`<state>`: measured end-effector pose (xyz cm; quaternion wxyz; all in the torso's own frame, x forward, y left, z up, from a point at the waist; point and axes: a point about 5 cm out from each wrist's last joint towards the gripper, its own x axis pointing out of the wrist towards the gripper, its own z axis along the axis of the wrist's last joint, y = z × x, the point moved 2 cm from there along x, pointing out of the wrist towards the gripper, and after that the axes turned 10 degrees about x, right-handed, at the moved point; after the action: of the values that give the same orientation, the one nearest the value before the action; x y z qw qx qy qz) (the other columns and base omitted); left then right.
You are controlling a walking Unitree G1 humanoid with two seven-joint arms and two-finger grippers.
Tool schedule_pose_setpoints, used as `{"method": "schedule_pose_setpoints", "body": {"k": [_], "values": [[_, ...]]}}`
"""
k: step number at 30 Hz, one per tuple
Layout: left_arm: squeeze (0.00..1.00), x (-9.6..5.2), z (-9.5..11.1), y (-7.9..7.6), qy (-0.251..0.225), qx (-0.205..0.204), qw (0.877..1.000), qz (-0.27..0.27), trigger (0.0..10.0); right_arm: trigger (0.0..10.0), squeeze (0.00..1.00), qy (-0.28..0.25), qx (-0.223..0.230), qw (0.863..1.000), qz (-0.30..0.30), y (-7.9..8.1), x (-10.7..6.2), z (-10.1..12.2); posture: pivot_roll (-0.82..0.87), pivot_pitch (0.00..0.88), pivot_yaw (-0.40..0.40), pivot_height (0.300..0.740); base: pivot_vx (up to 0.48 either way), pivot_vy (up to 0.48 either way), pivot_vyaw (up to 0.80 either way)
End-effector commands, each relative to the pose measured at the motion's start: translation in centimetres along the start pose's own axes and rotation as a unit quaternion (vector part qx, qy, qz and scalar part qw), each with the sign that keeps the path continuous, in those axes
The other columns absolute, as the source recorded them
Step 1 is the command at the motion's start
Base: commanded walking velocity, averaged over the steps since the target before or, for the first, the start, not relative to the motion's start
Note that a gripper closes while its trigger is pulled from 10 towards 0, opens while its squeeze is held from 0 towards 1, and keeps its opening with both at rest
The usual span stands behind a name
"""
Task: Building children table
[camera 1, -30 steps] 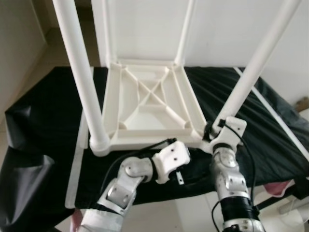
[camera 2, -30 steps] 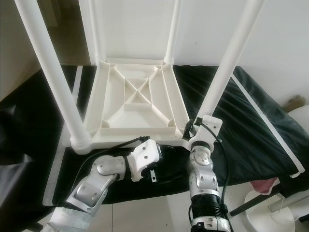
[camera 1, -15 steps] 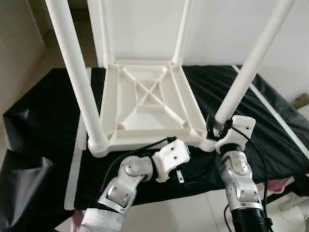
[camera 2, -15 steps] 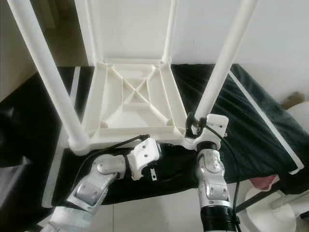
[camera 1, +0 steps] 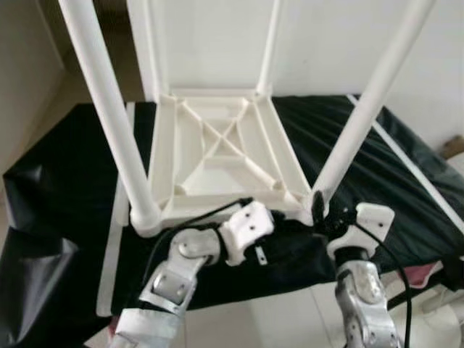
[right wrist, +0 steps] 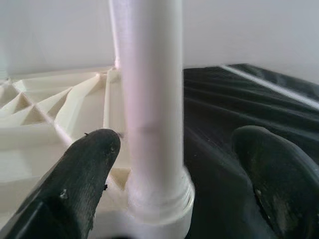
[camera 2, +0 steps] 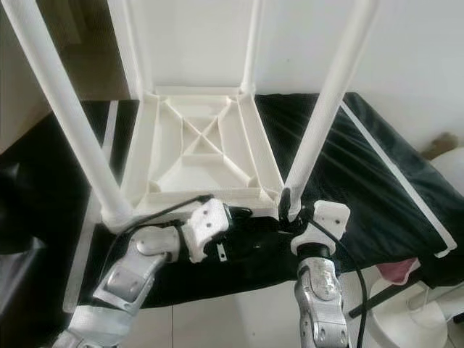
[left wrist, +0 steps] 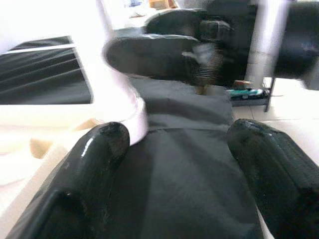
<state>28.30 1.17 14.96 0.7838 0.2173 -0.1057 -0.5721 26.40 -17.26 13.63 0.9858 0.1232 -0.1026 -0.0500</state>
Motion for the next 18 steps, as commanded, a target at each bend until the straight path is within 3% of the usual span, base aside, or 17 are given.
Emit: {"method": "schedule_pose_setpoints", "body": {"k": [1, 7, 9, 11, 14, 18], "values": [[0.0, -0.3, -0.4, 0.8, 0.01, -0.008, 0.999, 0.035, 10.0, 10.0, 0.0, 0.007, -0.002, 1.0, 0.004, 0.0, -0.3, -0.3, -0.03, 0.0, -0.019, 0.74, 0.0, 0.0, 0.0], [0.0, -1.6, -1.2, 1.6, 0.028, -0.004, 0.999, 0.037, 10.0, 10.0, 0.0, 0.037, 0.011, 0.999, 0.025, 0.9, -0.3, -1.4, -0.02, 0.0, -0.021, 0.74, 0.0, 0.0, 0.0], [0.0, -3.6, -2.0, 2.5, 0.047, -0.008, 0.998, 0.05, 10.0, 10.0, 0.0, 0.07, 0.031, 0.994, 0.077, 2.6, 0.8, -2.4, 0.01, 0.0, -0.046, 0.74, 0.0, 0.0, 0.0], [0.0, -4.1, -2.0, 2.6, 0.049, -0.01, 0.997, 0.054, 10.0, 10.0, 0.0, 0.078, 0.032, 0.992, 0.089, 3.0, 1.1, -2.7, 0.01, 0.0, -0.046, 0.74, 0.0, 0.0, 0.0], [0.0, -4.9, -1.9, 2.5, 0.046, -0.02, 0.997, 0.054, 10.0, 10.0, 0.0, 0.091, 0.04, 0.99, 0.103, 3.3, 1.5, -2.9, 0.04, 0.0, -0.072, 0.74, 0.0, 0.0, 0.0], [0.0, -5.8, -1.5, 1.1, 0.037, -0.04, 0.998, 0.02, 10.0, 10.0, 0.0, 0.1, 0.042, 0.985, 0.134, 3.8, 2.5, -3.0, 0.08, 0.0, -0.1, 0.74, 0.0, 0.0, 0.0]]}}
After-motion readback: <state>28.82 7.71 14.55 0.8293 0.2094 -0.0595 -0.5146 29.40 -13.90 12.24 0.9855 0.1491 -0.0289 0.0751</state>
